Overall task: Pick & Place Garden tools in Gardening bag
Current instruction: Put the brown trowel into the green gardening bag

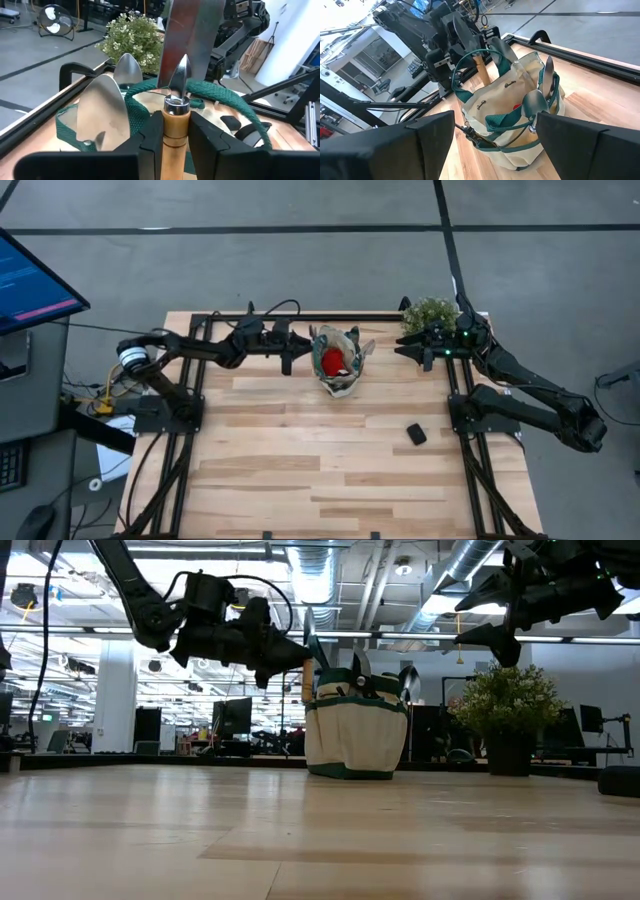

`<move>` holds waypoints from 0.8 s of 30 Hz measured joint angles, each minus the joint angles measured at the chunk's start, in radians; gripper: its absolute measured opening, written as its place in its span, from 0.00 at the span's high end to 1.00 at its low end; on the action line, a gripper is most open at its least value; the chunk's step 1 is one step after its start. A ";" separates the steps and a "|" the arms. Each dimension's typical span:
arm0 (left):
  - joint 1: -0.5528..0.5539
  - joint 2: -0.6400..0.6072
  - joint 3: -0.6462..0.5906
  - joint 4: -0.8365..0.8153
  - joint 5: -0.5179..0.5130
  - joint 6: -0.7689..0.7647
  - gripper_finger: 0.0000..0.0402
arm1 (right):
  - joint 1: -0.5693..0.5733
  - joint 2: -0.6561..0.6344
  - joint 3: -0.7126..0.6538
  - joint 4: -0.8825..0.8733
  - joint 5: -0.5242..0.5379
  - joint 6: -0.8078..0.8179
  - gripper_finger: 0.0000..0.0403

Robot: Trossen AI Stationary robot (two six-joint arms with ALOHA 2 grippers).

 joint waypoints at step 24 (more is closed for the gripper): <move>-0.021 0.133 -0.001 0.110 0.023 -0.027 0.83 | 0.000 0.000 0.000 0.000 0.000 0.000 0.34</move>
